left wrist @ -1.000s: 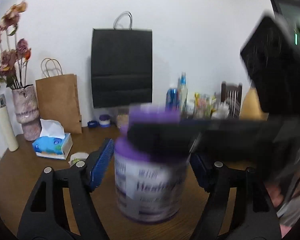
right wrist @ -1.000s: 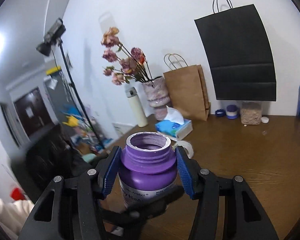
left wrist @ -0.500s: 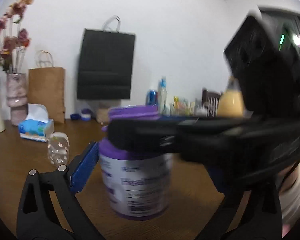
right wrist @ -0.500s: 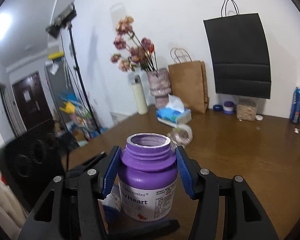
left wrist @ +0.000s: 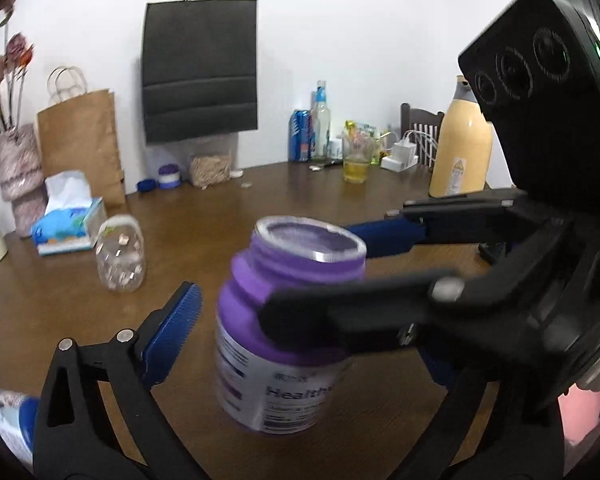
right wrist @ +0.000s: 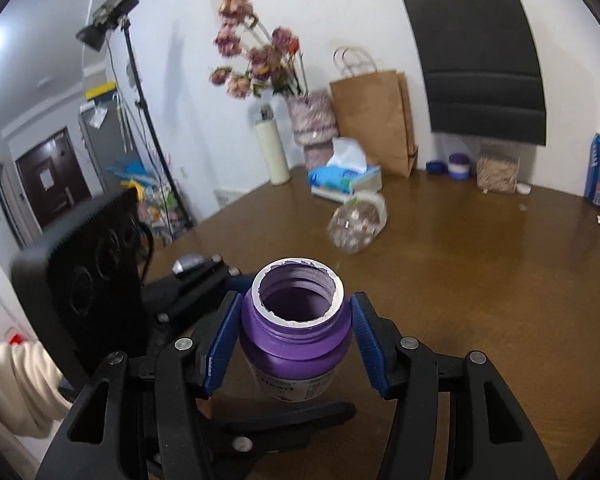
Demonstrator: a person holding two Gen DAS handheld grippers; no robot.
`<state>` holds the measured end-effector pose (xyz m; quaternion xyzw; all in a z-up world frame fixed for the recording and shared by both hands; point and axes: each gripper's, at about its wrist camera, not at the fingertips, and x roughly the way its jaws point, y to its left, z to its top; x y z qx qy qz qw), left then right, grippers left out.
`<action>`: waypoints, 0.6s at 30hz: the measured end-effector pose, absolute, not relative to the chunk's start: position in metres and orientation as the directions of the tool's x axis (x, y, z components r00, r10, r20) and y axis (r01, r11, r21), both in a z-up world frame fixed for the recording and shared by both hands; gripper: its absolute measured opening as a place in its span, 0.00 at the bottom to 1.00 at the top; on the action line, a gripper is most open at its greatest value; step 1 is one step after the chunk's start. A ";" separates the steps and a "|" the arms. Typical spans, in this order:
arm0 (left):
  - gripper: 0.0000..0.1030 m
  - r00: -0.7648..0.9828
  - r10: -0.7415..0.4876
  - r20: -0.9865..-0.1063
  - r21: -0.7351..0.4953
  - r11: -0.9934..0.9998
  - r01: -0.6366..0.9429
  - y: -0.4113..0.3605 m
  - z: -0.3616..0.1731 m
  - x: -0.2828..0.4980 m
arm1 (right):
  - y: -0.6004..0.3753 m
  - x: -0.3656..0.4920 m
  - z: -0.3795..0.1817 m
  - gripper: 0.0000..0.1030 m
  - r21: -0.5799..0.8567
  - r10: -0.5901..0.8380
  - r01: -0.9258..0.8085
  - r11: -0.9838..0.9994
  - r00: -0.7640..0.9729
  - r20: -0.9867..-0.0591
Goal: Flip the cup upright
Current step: 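Lower the upright purple bottle onto the table with the right gripper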
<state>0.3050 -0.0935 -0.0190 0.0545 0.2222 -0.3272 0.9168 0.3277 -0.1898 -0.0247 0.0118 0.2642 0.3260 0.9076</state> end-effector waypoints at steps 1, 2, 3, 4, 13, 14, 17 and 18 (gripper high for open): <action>0.96 0.692 -0.556 -0.460 -0.052 0.795 0.604 -0.089 -0.023 0.304 | -0.186 0.326 -0.031 0.58 0.179 0.589 -0.586 0.790 0.644 -0.488; 0.97 0.694 -0.544 -0.472 -0.056 0.804 0.592 -0.087 -0.025 0.303 | -0.183 0.325 -0.035 0.58 0.170 0.584 -0.588 0.791 0.641 -0.498; 0.98 0.696 -0.531 -0.483 -0.060 0.813 0.579 -0.084 -0.027 0.300 | -0.180 0.324 -0.041 0.58 0.160 0.580 -0.592 0.790 0.635 -0.511; 1.00 0.696 -0.519 -0.496 -0.068 0.823 0.565 -0.080 -0.031 0.297 | -0.177 0.322 -0.046 0.58 0.155 0.579 -0.598 0.787 0.625 -0.524; 1.00 0.676 -0.450 -0.584 0.005 0.830 0.557 -0.067 -0.045 0.273 | -0.145 0.303 -0.060 0.59 0.020 0.544 -0.652 0.758 0.615 -0.571; 1.00 0.670 -0.448 -0.592 0.008 0.828 0.561 -0.067 -0.045 0.273 | -0.143 0.302 -0.061 0.59 0.009 0.536 -0.647 0.762 0.624 -0.569; 1.00 0.671 -0.460 -0.582 0.007 0.822 0.570 -0.065 -0.044 0.276 | -0.143 0.303 -0.061 0.59 0.011 0.528 -0.639 0.769 0.625 -0.575; 1.00 0.682 -0.460 -0.568 0.020 0.821 0.570 -0.064 -0.042 0.275 | -0.144 0.304 -0.059 0.60 0.022 0.532 -0.640 0.768 0.619 -0.578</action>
